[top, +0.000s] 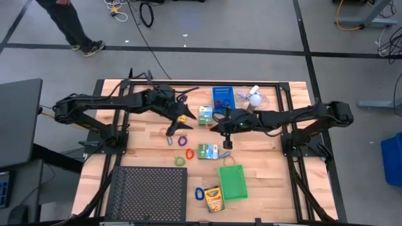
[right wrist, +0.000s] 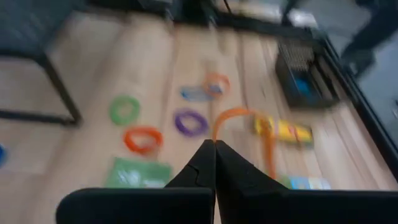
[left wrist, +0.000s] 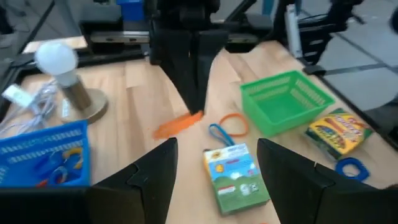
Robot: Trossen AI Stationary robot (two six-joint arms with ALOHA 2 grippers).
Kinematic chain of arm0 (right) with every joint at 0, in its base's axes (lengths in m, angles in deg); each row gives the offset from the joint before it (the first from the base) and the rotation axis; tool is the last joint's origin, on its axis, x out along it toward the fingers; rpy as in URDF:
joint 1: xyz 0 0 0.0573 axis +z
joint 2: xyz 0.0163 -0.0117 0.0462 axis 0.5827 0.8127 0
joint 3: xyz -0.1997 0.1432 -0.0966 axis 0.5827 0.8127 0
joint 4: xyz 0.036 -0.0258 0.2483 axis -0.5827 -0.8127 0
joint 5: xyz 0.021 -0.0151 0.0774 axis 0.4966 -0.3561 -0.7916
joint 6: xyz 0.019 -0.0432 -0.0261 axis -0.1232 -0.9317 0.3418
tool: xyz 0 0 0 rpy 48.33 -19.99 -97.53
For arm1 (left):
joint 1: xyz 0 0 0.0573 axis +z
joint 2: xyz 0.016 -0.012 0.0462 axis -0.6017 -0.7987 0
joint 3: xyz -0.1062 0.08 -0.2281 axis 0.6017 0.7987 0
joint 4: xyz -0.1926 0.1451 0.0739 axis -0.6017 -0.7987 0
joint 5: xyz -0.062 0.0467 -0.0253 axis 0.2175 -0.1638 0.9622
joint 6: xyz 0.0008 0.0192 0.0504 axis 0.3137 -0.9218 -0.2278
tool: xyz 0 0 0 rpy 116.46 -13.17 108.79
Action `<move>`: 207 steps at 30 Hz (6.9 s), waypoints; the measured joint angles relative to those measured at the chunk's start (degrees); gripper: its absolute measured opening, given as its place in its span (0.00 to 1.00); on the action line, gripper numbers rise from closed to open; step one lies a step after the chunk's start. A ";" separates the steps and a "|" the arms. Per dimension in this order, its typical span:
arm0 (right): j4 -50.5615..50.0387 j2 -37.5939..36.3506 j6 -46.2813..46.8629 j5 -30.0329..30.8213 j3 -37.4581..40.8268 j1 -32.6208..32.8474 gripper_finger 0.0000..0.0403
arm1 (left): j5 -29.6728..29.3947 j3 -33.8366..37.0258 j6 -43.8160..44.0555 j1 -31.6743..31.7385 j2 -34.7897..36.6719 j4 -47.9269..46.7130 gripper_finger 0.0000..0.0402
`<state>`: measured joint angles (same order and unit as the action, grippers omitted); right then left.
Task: Pick & Place Office Desk Supplies
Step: Put the top right orange rubber band into the black bin, then put the right blue rubber band into the black bin
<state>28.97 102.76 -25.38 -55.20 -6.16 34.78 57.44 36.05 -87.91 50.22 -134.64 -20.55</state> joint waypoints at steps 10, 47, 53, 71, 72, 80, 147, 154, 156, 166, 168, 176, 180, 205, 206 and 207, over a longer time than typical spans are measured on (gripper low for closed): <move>5.99 -1.54 -2.49 -8.94 -0.06 -0.07 0.00 | 5.35 0.02 -0.06 -0.16 -3.52 6.39 0.57; 15.06 -1.57 -4.18 -14.77 -0.06 -0.66 0.00 | 10.31 0.04 3.55 -1.00 -11.75 24.67 0.32; 15.20 -1.57 -4.13 -15.38 -0.06 -0.66 0.00 | 10.10 0.04 1.23 -1.88 -11.75 24.72 0.06; 15.52 -3.57 -2.80 -10.04 -0.14 -0.72 0.28 | 7.44 0.04 2.85 3.04 -9.92 16.39 0.01; 14.89 -4.33 -2.85 -10.23 -0.13 -0.72 0.30 | 7.28 0.04 2.72 3.70 -9.43 15.84 0.01; 10.98 -11.77 -3.24 -14.53 1.74 -0.72 0.34 | 5.82 -0.02 1.65 8.90 -5.04 10.21 0.01; 25.21 -26.94 4.26 -8.48 26.93 -0.83 0.34 | -27.20 0.07 3.30 31.50 -5.40 -30.18 0.48; 23.76 -26.92 4.28 -8.06 26.91 -0.83 0.34 | -18.38 0.04 2.34 31.39 -5.24 -27.10 0.59; 22.43 -26.92 4.32 -6.46 26.91 -0.81 0.34 | -14.09 0.04 1.50 31.37 -5.23 -25.18 0.59; 9.00 -26.90 11.44 -3.96 26.89 -0.81 0.34 | 10.05 0.04 -0.98 27.04 -0.28 -13.21 0.57; 6.77 -26.40 12.93 -3.96 26.83 -0.81 0.34 | 11.61 -0.02 -1.34 24.76 1.14 -11.97 0.57; -4.08 -14.24 12.18 -3.38 19.61 0.87 0.34 | 11.38 -0.02 -5.08 12.72 3.41 -9.41 0.57; -12.04 -7.41 11.13 -3.34 13.91 2.22 0.34 | 5.53 -0.02 -3.25 7.01 3.53 -8.18 0.57; -16.76 -0.65 10.29 -6.18 7.94 3.63 0.34 | -10.20 0.04 -6.08 -8.20 3.53 10.58 0.57; -16.47 -0.65 10.27 -6.18 7.94 3.63 0.34 | -10.34 0.04 -6.05 -8.43 3.53 10.33 0.57; -16.27 -0.65 10.10 -6.18 7.94 3.63 0.34 | -10.71 0.04 -5.87 -8.60 3.53 10.13 0.57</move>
<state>12.70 102.11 -15.28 -61.38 1.78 38.41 46.73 36.09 -93.79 41.62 -131.11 -10.42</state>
